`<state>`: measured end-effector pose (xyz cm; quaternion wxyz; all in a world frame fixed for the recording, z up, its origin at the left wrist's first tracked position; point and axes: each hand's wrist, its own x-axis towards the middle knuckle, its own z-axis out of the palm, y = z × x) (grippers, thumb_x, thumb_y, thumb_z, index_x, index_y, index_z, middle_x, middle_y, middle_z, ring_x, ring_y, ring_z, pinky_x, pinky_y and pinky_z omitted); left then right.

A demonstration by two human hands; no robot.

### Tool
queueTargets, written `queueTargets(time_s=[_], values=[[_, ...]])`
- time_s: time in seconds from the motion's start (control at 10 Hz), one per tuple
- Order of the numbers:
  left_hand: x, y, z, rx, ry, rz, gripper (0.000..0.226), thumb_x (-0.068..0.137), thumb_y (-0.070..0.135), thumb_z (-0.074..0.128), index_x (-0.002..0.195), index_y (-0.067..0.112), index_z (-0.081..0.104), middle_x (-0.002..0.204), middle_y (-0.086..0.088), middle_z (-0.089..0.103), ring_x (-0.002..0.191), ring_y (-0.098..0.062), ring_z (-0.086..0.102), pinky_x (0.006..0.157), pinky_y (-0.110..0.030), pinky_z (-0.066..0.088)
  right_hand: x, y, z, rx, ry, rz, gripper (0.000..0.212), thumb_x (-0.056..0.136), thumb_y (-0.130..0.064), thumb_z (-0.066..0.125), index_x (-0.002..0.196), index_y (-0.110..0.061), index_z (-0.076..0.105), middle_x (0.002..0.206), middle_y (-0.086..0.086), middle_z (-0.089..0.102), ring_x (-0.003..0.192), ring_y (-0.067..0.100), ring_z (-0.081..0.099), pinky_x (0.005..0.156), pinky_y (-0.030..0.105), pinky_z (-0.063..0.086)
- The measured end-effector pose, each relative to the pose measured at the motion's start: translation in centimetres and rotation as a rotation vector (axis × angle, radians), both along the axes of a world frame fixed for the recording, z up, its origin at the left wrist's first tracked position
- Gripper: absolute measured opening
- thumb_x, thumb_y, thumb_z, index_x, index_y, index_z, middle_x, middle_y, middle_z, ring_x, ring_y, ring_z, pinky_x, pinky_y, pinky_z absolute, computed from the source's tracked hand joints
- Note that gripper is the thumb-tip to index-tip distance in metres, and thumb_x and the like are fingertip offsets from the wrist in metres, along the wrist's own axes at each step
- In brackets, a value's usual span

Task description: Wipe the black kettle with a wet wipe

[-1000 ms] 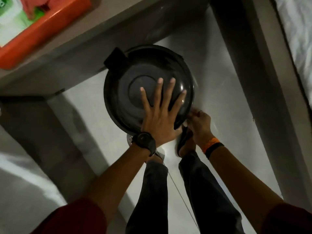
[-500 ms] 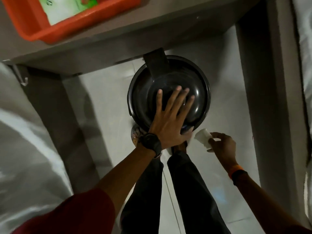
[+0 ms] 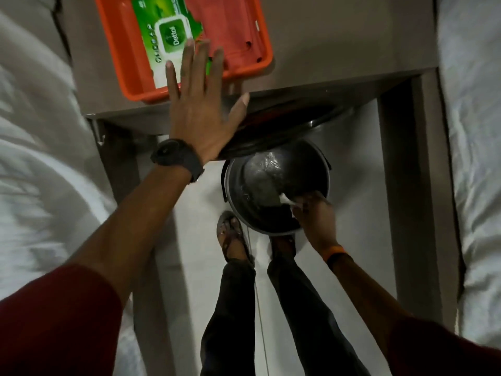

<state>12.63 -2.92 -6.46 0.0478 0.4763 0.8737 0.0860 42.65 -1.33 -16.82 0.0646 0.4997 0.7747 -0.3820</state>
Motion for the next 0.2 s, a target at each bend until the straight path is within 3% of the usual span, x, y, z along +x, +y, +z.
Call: queueTargets(time_s=[0.1, 0.2], values=[[-0.9, 0.7, -0.1, 0.000, 0.017, 0.018, 0.076, 0.096, 0.062, 0.027, 0.154, 0.013, 0.019, 0.164, -0.013, 0.017, 0.153, -0.032, 0.009, 0.123, -0.059, 0.010, -3.7, 1.7, -2.3, 0.074, -0.121, 0.183, 0.031, 0.099, -0.025, 0.060, 0.127, -0.020, 0.072, 0.135, 0.011, 0.065, 0.118, 0.029, 0.067, 0.089, 0.035, 0.057], [-1.9, 1.2, -0.6, -0.030, 0.048, 0.029, 0.076, 0.096, 0.064, 0.027, 0.154, 0.015, 0.021, 0.164, -0.013, 0.018, 0.153, -0.032, 0.009, 0.124, -0.059, 0.008, -6.0, 2.6, -4.6, -0.055, -0.296, 0.358, 0.045, 0.102, -0.023, 0.052, 0.147, -0.021, 0.054, 0.143, 0.012, 0.061, 0.130, 0.033, 0.059, 0.102, 0.045, 0.053]])
